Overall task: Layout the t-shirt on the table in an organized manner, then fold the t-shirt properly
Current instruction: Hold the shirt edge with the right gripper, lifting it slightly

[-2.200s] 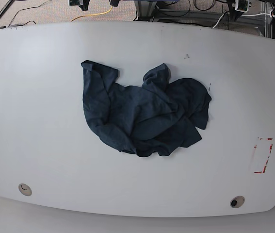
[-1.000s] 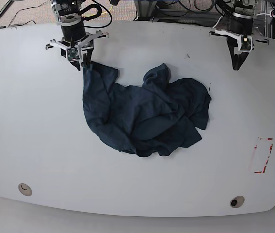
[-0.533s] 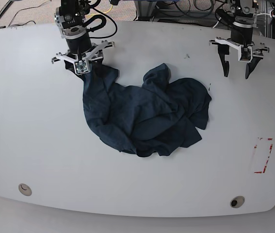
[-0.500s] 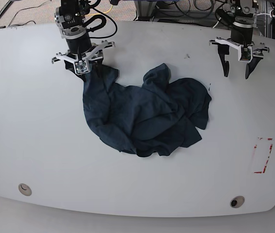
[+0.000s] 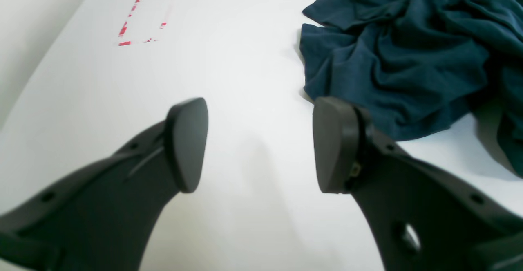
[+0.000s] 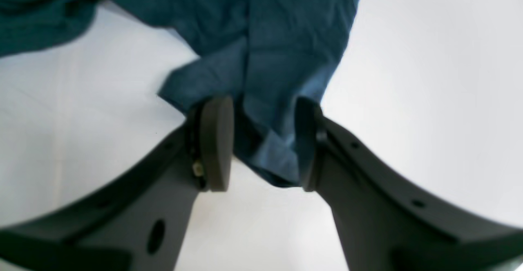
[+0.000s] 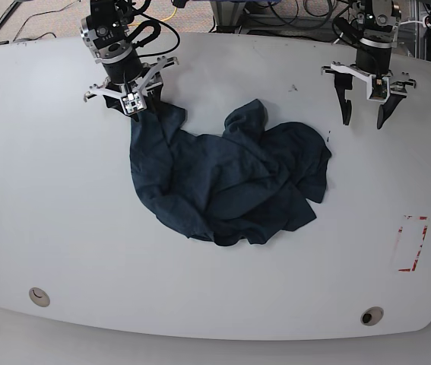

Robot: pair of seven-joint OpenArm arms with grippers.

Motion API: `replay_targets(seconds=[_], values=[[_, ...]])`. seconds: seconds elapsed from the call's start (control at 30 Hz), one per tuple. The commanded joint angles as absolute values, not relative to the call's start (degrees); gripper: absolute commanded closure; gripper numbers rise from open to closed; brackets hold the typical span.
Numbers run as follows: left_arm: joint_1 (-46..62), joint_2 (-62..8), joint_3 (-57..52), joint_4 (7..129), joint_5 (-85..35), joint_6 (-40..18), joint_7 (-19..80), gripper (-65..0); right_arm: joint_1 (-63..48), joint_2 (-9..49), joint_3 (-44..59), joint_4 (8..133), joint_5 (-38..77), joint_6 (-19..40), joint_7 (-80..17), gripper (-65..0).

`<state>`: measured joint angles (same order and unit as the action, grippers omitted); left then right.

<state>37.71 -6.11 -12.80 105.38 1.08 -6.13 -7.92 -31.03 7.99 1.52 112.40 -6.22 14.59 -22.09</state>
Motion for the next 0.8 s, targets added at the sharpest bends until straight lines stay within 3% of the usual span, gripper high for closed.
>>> replay_targets(seconds=[0.0,0.77], values=[[37.8,-6.5,-13.0,106.6,1.1,-5.8,-9.4,-37.9,-30.3,8.2,1.7,112.2,-6.0,14.5,-20.5,-24.1],[37.2,-6.5,-13.0,106.4,1.1,-5.8,-9.3,-37.9,-28.7,10.1,1.5,105.0,-6.0,14.5,-20.1,-23.9]])
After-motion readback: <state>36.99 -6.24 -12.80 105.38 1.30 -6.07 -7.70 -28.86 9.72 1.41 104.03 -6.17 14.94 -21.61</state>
